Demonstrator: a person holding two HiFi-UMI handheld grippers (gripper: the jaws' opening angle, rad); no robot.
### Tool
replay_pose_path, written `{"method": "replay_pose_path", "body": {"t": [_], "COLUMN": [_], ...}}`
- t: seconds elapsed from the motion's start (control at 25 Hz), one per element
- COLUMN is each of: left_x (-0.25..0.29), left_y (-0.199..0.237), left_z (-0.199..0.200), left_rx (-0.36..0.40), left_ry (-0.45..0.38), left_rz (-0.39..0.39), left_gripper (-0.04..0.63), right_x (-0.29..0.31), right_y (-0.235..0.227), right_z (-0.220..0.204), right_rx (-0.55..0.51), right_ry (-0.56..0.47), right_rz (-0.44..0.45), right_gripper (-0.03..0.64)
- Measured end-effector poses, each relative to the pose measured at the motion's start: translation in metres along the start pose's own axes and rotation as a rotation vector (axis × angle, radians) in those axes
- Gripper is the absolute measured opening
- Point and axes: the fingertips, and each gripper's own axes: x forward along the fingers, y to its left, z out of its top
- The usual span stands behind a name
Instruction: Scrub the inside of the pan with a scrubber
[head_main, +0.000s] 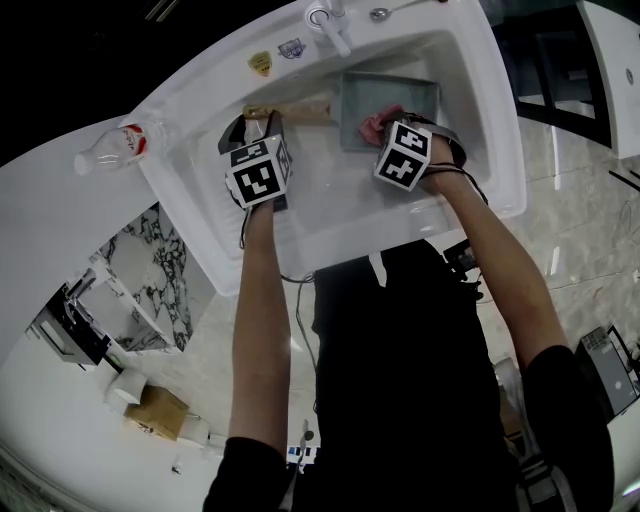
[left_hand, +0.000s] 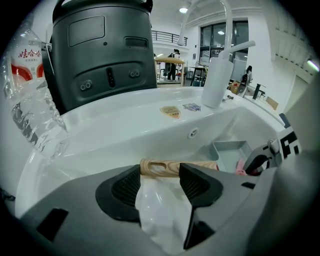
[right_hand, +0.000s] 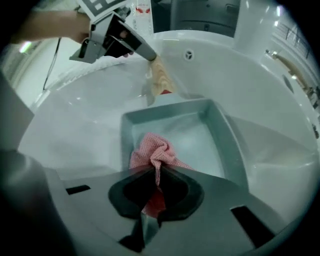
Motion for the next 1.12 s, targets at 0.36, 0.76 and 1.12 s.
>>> {"method": "replay_pose_path", "body": {"t": [0.36,0.76,1.12], "left_x": [0.0,0.0,0.0], "left_y": [0.0,0.0,0.0], "left_z": [-0.001,-0.002,-0.001], "left_rx": [0.002,0.001,0.003], "left_ry": [-0.001,0.008,0.009], "left_rz": [0.003,0.012,0.014], "left_gripper": [0.259,0.259,0.259], "right_x": [-0.003,-0.008,-0.004], "right_y": [-0.046,-0.078,0.004], "right_z": [-0.019,-0.048,-0.048], "right_rx": [-0.023,-0.197,-0.16], "right_ry": [0.073,0.295,0.202], "right_rz": [-0.206,-0.37,0.033], "right_gripper": [0.041,0.04,0.04]}}
